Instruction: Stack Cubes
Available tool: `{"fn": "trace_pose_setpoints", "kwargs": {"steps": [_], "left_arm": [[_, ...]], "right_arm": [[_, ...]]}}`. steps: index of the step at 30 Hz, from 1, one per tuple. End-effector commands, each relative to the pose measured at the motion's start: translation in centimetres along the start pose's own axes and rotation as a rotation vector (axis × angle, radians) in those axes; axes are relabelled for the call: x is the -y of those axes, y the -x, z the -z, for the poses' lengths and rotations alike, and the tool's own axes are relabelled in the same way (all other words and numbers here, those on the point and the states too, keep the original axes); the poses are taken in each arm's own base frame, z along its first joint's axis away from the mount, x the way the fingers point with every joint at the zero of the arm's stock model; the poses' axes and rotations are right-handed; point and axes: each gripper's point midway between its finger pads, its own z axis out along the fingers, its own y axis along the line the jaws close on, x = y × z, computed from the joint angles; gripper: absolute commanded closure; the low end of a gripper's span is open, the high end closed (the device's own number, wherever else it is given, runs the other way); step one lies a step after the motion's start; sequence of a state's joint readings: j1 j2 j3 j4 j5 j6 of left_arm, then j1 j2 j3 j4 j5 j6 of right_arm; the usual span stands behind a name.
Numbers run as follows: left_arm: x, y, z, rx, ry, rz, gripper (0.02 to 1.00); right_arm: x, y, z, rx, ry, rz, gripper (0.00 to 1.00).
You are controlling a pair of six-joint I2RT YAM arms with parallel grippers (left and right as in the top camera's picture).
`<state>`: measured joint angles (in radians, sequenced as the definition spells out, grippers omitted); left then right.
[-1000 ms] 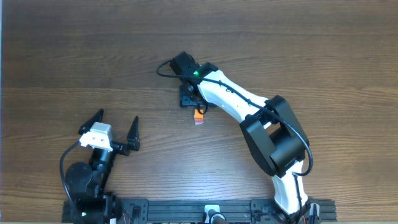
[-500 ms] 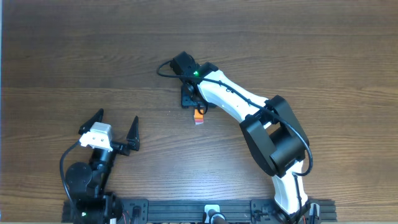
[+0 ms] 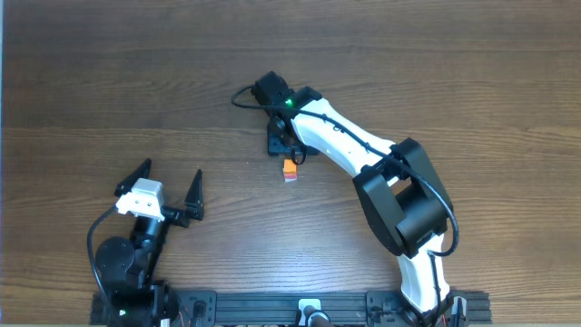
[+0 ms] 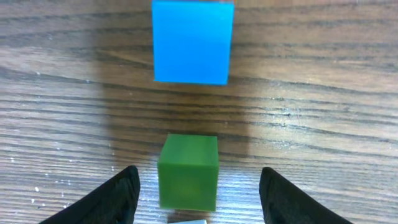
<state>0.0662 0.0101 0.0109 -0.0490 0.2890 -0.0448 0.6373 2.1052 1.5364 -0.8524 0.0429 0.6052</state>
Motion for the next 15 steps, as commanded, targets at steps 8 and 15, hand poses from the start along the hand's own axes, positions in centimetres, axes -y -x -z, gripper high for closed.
{"fn": "trace_pose_setpoints", "kwargs": {"steps": [8, 15], "left_arm": [[0.02, -0.12, 0.01, 0.0, -0.004, -0.011, 0.018], [0.02, -0.12, 0.01, 0.0, -0.004, -0.011, 0.018]], "right_arm": [[-0.75, 0.84, 0.48, 0.003, 0.038, 0.018, 0.426], [-0.74, 0.81, 0.47, 0.002, 0.037, 0.018, 0.443]]}}
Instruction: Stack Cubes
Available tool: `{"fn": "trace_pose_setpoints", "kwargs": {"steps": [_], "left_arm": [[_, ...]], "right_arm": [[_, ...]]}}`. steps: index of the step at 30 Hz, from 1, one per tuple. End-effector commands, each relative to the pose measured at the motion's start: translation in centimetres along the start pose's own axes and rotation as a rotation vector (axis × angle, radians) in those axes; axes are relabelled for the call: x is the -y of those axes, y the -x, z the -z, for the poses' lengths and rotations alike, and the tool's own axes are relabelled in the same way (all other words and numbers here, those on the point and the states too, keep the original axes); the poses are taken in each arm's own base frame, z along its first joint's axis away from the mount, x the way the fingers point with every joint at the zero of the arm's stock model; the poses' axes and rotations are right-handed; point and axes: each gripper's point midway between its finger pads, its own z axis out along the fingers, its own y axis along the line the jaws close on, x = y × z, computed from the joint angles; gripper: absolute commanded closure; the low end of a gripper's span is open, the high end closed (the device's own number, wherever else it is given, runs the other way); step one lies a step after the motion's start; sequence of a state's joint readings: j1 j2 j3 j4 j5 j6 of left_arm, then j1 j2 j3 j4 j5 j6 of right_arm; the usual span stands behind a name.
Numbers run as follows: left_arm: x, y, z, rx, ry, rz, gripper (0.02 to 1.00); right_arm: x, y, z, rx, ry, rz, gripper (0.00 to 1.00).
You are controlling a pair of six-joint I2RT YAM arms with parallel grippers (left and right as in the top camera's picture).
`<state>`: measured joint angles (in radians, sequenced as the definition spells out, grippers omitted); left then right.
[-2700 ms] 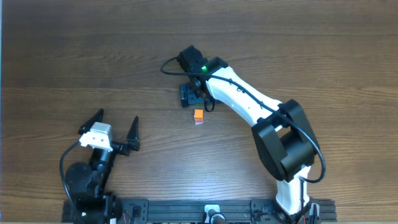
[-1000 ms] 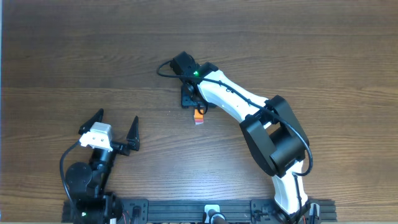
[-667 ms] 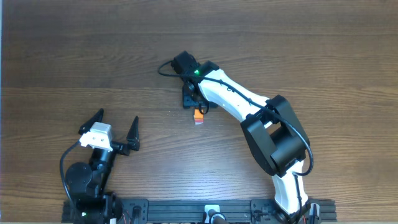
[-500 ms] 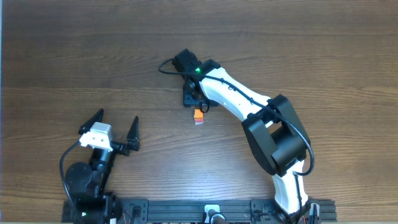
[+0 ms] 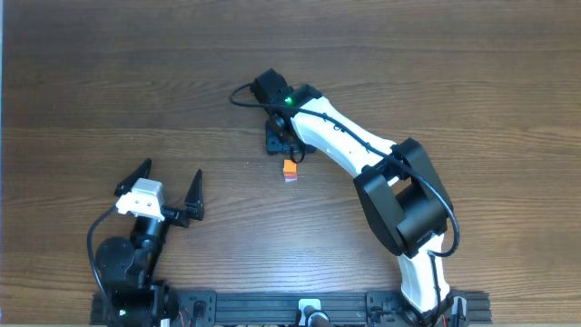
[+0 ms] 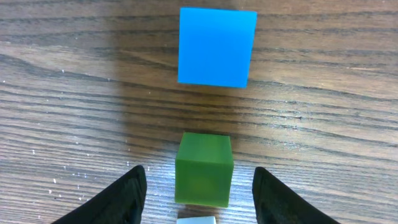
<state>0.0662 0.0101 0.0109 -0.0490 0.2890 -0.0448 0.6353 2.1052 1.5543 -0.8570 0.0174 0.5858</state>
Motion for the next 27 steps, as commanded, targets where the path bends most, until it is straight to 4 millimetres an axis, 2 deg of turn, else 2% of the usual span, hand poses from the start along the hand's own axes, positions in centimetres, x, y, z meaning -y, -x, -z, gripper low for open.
{"fn": "trace_pose_setpoints", "kwargs": {"steps": [1, 10, 18, 27], "left_arm": [[0.02, -0.12, 0.01, 0.0, -0.004, -0.011, 0.018], [0.02, -0.12, 0.01, 0.0, -0.004, -0.011, 0.02], [0.02, -0.12, 0.01, 0.0, -0.004, -0.011, 0.02], [0.02, -0.12, 0.01, 0.0, -0.004, -0.011, 0.018]], "right_arm": [[-0.13, 0.54, 0.02, 0.004, 0.008, 0.001, 0.441], [-0.06, 0.41, -0.53, -0.005, 0.002, 0.001, 0.452], [-0.04, 0.39, -0.68, -0.007, 0.001, 0.005, 0.507], [-0.05, 0.37, -0.79, -0.008, 0.0, 0.006, 0.509]]}}
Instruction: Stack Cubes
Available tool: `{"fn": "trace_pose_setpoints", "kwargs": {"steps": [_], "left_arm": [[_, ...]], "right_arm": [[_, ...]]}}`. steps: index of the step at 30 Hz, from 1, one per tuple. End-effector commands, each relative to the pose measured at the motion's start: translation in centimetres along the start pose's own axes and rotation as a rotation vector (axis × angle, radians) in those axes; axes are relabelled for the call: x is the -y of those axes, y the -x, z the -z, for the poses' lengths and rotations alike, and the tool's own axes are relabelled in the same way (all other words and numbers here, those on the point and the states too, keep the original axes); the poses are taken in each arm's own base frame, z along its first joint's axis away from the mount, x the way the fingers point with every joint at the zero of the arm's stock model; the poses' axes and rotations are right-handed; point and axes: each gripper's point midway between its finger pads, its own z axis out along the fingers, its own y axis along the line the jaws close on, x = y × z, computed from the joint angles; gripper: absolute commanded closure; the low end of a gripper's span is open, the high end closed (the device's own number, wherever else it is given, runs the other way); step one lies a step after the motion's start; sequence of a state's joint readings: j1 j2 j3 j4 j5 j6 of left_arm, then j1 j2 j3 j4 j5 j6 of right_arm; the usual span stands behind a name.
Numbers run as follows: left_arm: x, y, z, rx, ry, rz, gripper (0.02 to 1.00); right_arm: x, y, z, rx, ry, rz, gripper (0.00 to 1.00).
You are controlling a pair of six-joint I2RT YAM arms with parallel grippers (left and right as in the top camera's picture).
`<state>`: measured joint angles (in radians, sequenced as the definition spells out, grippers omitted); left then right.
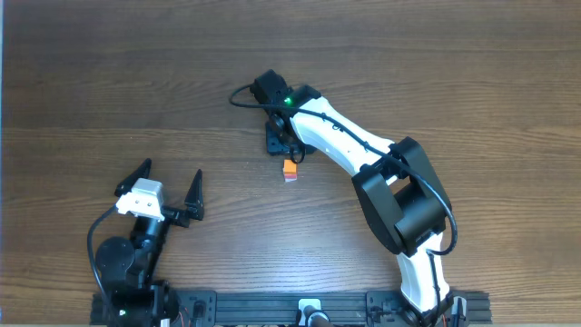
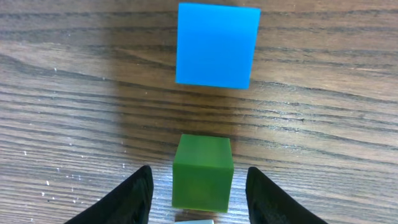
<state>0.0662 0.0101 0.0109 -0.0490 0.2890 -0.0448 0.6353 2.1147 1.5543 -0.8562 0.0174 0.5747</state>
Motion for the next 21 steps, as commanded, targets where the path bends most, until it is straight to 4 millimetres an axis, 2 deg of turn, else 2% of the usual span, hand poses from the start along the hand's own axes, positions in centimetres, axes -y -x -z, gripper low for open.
{"fn": "trace_pose_setpoints", "kwargs": {"steps": [1, 7, 13, 15, 21], "left_arm": [[0.02, -0.12, 0.01, 0.0, -0.004, -0.011, 0.018], [0.02, -0.12, 0.01, 0.0, -0.004, -0.011, 0.018], [0.02, -0.12, 0.01, 0.0, -0.004, -0.011, 0.018], [0.02, -0.12, 0.01, 0.0, -0.004, -0.011, 0.018], [0.02, -0.12, 0.01, 0.0, -0.004, -0.011, 0.018]], "right_arm": [[-0.1, 0.46, -0.49, -0.002, 0.004, -0.006, 0.507], [-0.08, 0.38, -0.84, -0.008, 0.0, -0.006, 0.516], [-0.11, 0.44, -0.85, -0.005, 0.002, -0.005, 0.597], [-0.14, 0.48, -0.85, -0.004, 0.003, -0.005, 0.654], [-0.14, 0.49, -0.85, -0.003, 0.003, -0.005, 0.713]]}}
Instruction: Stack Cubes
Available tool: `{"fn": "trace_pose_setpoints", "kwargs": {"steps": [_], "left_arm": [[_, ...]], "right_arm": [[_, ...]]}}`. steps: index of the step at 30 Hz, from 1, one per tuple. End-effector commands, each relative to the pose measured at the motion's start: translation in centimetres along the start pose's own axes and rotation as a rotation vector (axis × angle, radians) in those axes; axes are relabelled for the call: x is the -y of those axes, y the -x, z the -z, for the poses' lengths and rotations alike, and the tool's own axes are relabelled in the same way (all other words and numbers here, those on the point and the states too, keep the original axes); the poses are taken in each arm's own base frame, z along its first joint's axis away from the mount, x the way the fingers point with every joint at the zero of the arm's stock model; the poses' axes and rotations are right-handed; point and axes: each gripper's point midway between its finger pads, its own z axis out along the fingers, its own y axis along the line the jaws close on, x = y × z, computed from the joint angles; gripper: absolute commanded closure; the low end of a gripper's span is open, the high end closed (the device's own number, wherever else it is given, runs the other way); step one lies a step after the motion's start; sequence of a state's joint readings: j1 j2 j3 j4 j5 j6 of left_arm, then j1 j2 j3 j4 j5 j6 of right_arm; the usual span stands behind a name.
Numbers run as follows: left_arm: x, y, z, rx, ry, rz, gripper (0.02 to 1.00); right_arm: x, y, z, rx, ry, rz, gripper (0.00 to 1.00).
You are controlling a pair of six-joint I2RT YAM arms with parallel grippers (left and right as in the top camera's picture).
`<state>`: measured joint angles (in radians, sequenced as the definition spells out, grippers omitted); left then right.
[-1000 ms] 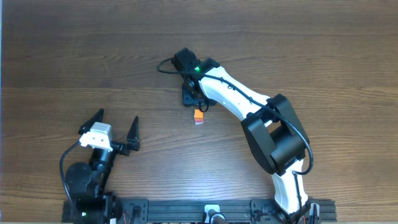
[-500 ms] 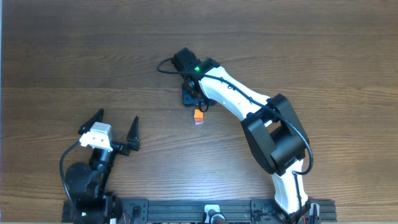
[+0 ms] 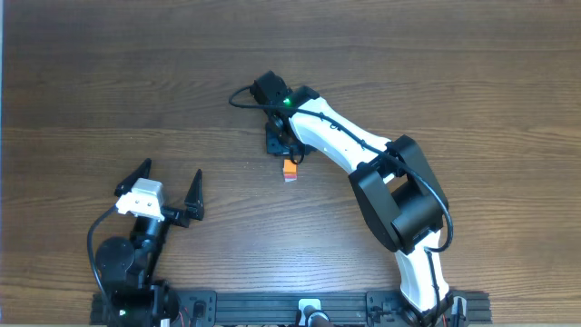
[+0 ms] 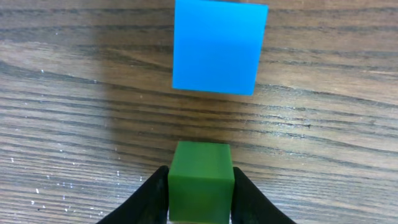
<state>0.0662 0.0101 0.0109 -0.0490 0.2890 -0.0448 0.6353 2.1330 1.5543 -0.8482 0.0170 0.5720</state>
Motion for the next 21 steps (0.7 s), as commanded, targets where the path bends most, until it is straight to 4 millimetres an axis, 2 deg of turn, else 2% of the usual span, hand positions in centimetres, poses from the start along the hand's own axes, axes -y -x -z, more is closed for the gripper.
{"fn": "trace_pose_setpoints", "kwargs": {"steps": [1, 10, 14, 21], "left_arm": [[0.02, -0.12, 0.01, 0.0, -0.004, -0.011, 0.018], [0.02, -0.12, 0.01, 0.0, -0.004, -0.011, 0.018], [0.02, -0.12, 0.01, 0.0, -0.004, -0.011, 0.018], [0.02, -0.12, 0.01, 0.0, -0.004, -0.011, 0.018]], "right_arm": [[-0.18, 0.59, -0.12, 0.005, 0.008, -0.008, 0.733], [-0.19, 0.57, -0.12, 0.005, 0.008, -0.007, 0.827], [-0.17, 0.58, -0.12, 0.005, 0.008, -0.004, 0.93], [-0.19, 0.73, -0.1, 0.012, 0.007, -0.001, 0.978]]}}
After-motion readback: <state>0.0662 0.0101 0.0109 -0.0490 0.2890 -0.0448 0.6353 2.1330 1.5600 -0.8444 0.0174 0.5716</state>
